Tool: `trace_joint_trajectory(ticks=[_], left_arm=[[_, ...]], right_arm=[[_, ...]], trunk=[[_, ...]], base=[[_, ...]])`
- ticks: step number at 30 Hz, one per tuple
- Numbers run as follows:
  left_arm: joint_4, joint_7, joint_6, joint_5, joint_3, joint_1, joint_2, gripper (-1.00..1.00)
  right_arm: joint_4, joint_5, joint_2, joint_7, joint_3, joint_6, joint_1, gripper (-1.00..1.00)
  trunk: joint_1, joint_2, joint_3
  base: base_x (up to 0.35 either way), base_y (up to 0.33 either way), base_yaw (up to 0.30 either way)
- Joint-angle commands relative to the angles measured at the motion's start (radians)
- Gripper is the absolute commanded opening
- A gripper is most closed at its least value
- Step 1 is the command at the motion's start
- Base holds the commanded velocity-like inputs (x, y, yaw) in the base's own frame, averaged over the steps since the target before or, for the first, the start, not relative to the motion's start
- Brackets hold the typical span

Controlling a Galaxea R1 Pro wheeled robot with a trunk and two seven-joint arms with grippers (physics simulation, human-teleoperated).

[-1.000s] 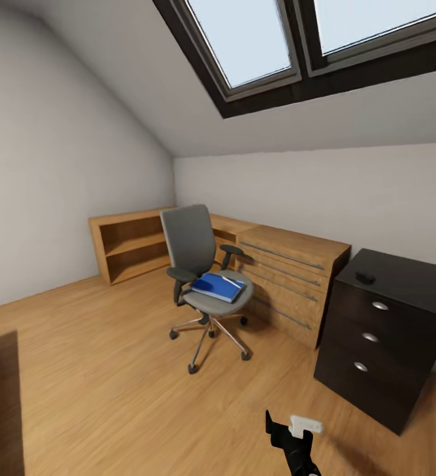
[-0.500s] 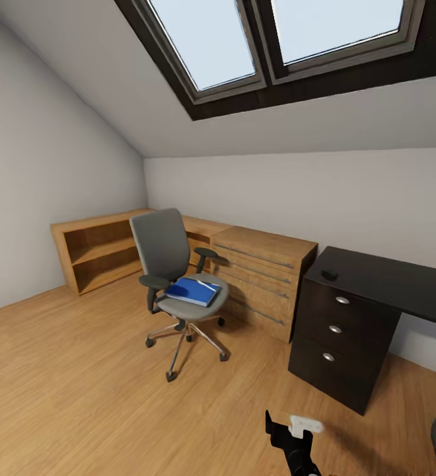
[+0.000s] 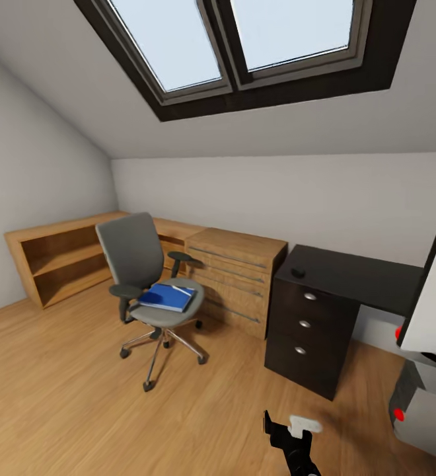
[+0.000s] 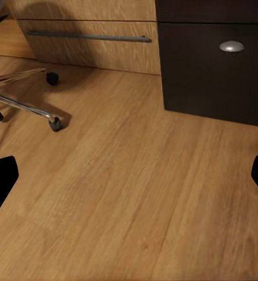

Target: In the bedroom, organize the workspace by keeping the computer under the desk, ensuring the monitor is on the desk, placing the keyboard on the desk next to the monitor, placing the mouse on the desk next to the keyboard, moving the folder from the swivel chair onto the desk next to the mouse, stacking the notebook on top of the folder with the pen on top of the notebook, and positioning the swivel chair next to the desk.

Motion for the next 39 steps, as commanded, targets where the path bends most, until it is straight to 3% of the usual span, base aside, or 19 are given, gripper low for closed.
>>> trace_joint_trajectory(ticks=[1, 10, 14, 23, 29, 39], left_arm=[[-0.001, 0.001, 0.001, 0.003, 0.003, 0.0, -0.001, 1.0], [0.004, 0.0, -0.003, 0.004, 0.003, 0.0, 0.001, 1.0], [0.02, -0.001, -0.016, 0.004, 0.003, 0.0, 0.001, 1.0], [0.068, -0.002, -0.171, 0.003, 0.003, 0.0, 0.001, 1.0], [0.081, -0.003, -0.195, 0.003, 0.003, 0.0, 0.001, 1.0], [0.084, -0.003, -0.2, 0.002, 0.002, 0.0, 0.001, 1.0]], right_arm=[[0.002, 0.0, 0.0, 0.002, -0.004, -0.004, -0.001, 1.0], [0.002, 0.001, 0.001, 0.003, -0.004, -0.003, -0.001, 1.0], [0.002, 0.001, 0.001, 0.003, -0.004, -0.003, -0.001, 1.0], [0.002, 0.002, 0.001, 0.003, -0.004, -0.003, -0.001, 1.0], [0.002, 0.002, 0.001, 0.003, -0.004, -0.003, -0.001, 1.0], [0.002, 0.002, 0.0, 0.003, -0.004, -0.003, -0.001, 1.0]], trunk=[[-0.004, 0.007, 0.002], [-0.039, 0.07, 0.03], [-0.039, 0.07, 0.03], [-0.039, 0.07, 0.03], [-0.039, 0.07, 0.03], [-0.039, 0.07, 0.029]], base=[[0.0, 0.0, -0.268], [0.0, 0.0, -0.269], [0.0, 0.0, -0.268], [0.0, 0.0, -0.268], [-0.069, 0.0, -0.269], [-0.296, 0.028, -0.269]])
